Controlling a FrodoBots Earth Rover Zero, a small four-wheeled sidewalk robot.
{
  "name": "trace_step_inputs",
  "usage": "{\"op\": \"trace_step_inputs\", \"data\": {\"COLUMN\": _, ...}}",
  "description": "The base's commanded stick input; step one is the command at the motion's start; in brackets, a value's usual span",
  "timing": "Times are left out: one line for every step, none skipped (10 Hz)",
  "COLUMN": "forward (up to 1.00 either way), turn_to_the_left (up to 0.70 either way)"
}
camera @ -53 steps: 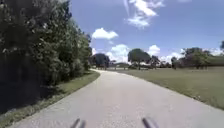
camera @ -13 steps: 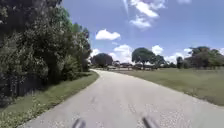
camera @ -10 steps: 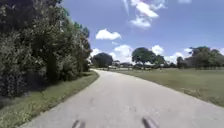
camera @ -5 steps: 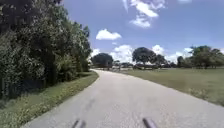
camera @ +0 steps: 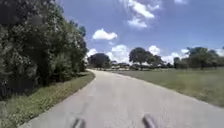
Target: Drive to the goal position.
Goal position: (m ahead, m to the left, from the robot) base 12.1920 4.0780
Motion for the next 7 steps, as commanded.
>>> {"op": "trace_step_inputs", "data": {"forward": 0.3, "turn_to_the_left": 0.0}}
{"op": "trace_step_inputs", "data": {"forward": 0.3, "turn_to_the_left": 0.0}}
{"op": "trace_step_inputs", "data": {"forward": 0.3, "turn_to_the_left": 0.0}}
{"op": "trace_step_inputs", "data": {"forward": 0.3, "turn_to_the_left": 0.0}}
{"op": "trace_step_inputs", "data": {"forward": 0.3, "turn_to_the_left": 0.0}}
{"op": "trace_step_inputs", "data": {"forward": 0.3, "turn_to_the_left": 0.0}}
{"op": "trace_step_inputs", "data": {"forward": 0.3, "turn_to_the_left": 0.0}}
